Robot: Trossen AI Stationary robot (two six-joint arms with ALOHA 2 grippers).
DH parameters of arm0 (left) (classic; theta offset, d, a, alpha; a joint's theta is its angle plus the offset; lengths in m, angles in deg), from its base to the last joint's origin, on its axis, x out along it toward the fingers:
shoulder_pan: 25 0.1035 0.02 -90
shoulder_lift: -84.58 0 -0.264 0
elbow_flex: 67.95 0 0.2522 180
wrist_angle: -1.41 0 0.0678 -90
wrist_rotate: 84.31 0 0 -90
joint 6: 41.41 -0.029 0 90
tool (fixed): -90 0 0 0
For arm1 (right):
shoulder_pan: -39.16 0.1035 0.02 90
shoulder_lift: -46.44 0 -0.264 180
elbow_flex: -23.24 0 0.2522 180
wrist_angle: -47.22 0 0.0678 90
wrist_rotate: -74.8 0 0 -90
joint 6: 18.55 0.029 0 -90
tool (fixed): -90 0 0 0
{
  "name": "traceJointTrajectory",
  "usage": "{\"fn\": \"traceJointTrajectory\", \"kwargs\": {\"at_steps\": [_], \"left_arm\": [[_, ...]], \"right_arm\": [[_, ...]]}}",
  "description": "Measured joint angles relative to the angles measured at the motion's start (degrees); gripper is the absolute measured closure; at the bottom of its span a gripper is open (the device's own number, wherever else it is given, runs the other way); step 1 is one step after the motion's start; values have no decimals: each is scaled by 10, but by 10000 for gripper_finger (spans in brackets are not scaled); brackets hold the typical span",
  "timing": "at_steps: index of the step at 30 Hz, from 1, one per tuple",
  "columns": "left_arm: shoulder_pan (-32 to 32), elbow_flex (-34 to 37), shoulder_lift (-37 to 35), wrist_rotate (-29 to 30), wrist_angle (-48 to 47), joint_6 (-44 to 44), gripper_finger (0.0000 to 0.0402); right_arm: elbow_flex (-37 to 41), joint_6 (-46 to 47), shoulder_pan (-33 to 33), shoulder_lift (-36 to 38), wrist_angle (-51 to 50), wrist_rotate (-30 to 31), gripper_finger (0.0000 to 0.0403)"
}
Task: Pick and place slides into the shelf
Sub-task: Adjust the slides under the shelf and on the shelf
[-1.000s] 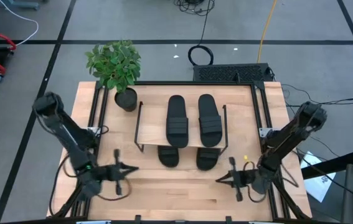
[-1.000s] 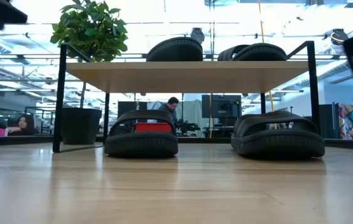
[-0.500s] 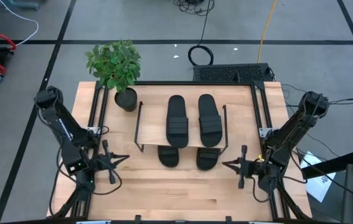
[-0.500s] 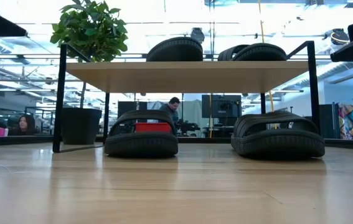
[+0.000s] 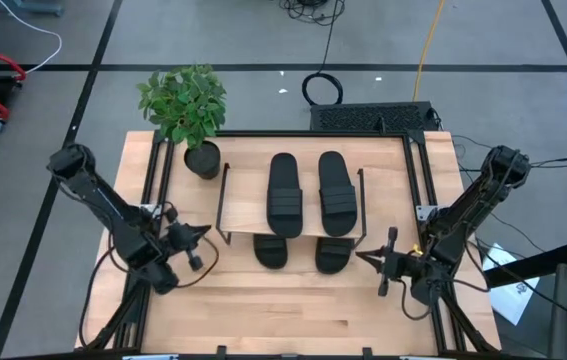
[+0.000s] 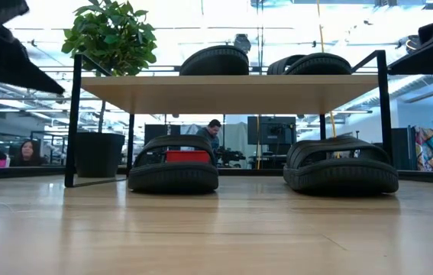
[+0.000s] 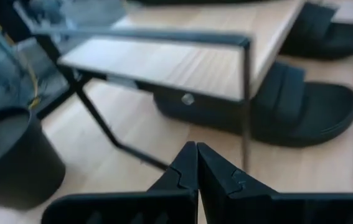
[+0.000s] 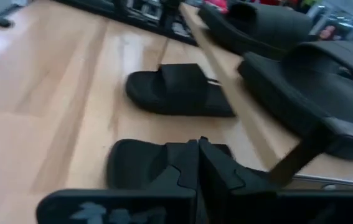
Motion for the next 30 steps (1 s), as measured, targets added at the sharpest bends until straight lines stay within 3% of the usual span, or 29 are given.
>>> {"fn": "traceJointTrajectory", "kwargs": {"at_steps": [6, 11, 19, 30], "left_arm": [[46, 0, 0, -55, 3, -28, 401], [63, 0, 0, -76, 19, -43, 401], [90, 0, 0, -99, 110, -137, 401], [104, -1, 0, -147, 173, -205, 401]], "right_arm": [[0, 16, -17, 0, -24, 6, 403], [0, 86, -27, 0, -78, 6, 403], [0, 161, -29, 0, -124, 8, 403], [0, 167, -29, 0, -124, 8, 403]]}}
